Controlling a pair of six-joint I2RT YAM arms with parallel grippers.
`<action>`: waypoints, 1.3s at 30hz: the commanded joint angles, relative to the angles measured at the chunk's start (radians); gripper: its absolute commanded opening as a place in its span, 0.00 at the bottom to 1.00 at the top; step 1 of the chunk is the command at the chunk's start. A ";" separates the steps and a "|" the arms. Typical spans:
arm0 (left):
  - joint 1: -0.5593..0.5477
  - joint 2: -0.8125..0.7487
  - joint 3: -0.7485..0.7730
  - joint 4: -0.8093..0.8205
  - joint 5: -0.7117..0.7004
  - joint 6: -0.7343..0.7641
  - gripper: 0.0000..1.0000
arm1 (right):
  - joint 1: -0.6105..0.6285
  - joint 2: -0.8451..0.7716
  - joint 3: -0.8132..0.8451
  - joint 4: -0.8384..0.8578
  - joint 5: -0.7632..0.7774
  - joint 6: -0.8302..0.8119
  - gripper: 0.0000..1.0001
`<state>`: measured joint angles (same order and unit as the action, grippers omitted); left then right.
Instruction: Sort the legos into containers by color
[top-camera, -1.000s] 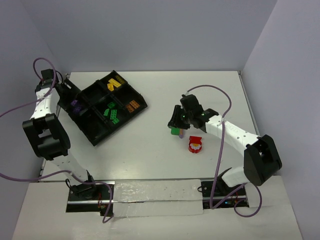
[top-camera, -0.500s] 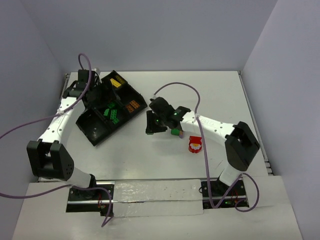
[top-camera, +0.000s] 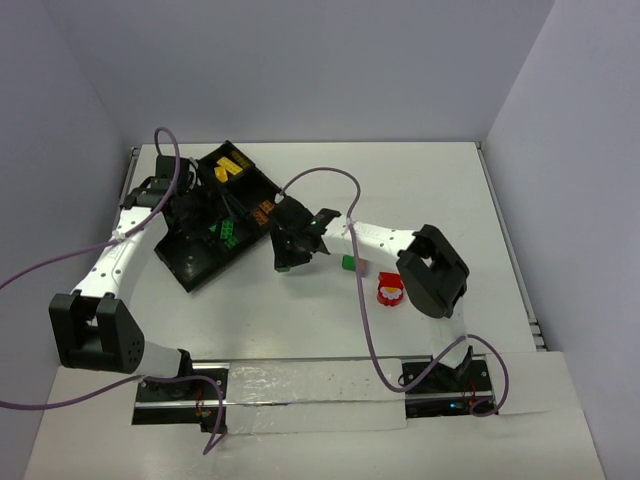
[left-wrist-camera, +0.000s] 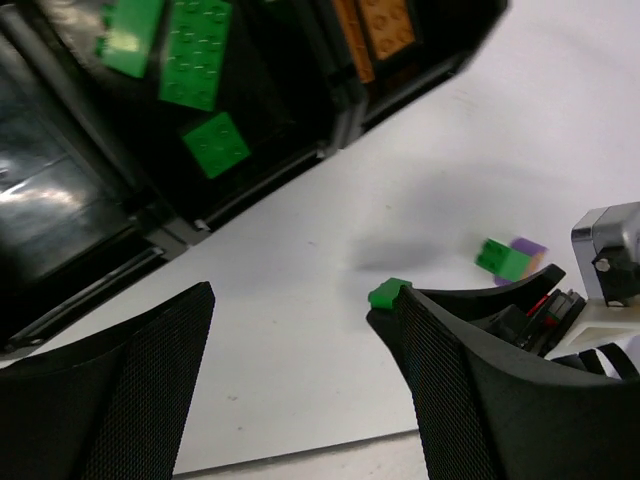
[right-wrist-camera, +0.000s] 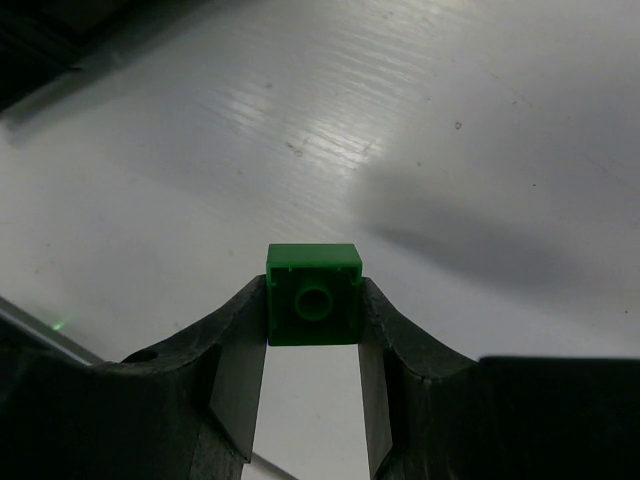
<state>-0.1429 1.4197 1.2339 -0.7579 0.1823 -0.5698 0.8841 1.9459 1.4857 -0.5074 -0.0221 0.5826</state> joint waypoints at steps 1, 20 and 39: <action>-0.001 -0.021 0.018 -0.052 -0.139 -0.015 0.81 | 0.009 0.052 0.050 -0.022 0.058 -0.007 0.08; -0.005 -0.013 0.014 -0.051 -0.118 -0.007 0.88 | 0.033 0.213 0.211 -0.087 0.067 -0.028 0.71; -0.430 0.185 -0.022 -0.001 -0.230 -0.370 0.85 | -0.419 -0.520 -0.374 -0.058 0.231 -0.058 0.78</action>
<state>-0.5287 1.5659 1.2301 -0.7938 0.0076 -0.7264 0.5368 1.5032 1.1764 -0.5518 0.1482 0.5585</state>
